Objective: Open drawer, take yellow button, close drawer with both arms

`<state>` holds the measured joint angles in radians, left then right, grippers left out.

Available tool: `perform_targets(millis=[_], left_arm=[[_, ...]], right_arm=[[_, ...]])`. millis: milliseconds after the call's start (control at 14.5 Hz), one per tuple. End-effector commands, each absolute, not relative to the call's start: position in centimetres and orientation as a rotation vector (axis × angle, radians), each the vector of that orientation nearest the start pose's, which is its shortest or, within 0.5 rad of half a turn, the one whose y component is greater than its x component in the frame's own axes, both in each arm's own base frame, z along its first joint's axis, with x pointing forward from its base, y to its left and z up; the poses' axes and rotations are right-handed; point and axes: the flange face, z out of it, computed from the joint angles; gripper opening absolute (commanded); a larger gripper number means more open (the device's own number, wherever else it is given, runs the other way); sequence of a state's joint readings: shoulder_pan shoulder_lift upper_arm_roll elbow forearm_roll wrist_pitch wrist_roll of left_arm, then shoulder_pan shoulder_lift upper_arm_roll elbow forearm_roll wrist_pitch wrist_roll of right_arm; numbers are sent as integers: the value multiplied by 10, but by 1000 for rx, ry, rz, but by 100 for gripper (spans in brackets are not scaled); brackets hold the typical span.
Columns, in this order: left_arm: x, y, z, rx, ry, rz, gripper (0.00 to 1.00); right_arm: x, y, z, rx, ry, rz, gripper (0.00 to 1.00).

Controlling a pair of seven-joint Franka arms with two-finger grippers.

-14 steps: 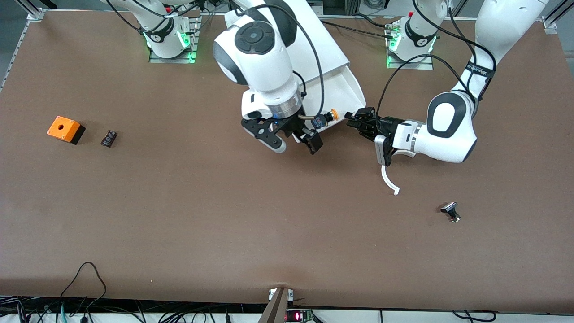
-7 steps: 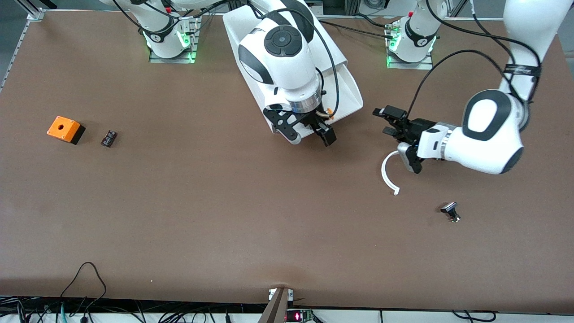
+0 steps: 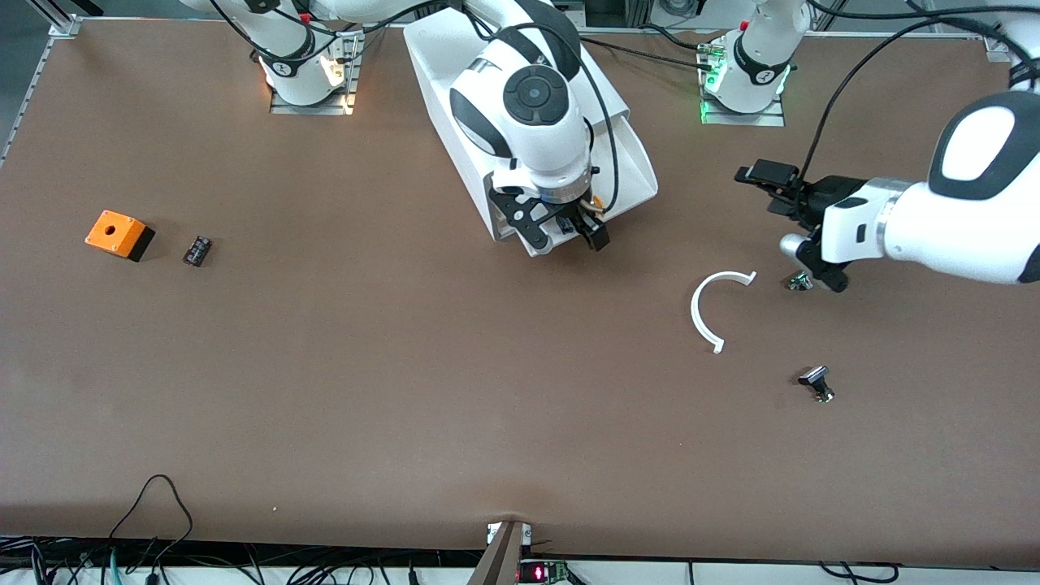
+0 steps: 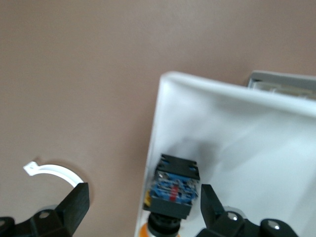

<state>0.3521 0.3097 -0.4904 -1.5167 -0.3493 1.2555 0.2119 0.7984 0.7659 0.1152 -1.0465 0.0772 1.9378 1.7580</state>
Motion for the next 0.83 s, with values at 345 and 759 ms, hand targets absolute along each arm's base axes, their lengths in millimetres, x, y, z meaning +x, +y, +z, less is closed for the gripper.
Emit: perform_targets(millis=[345,759], left_arm=[[588,-90,496,2851,-494,-707,100],[598,-82,467,2838,-508,-763,100]], right_arm=[[471,603,393,-2758,1325,248,88],[471,601,401,-2765,1307,236,83]])
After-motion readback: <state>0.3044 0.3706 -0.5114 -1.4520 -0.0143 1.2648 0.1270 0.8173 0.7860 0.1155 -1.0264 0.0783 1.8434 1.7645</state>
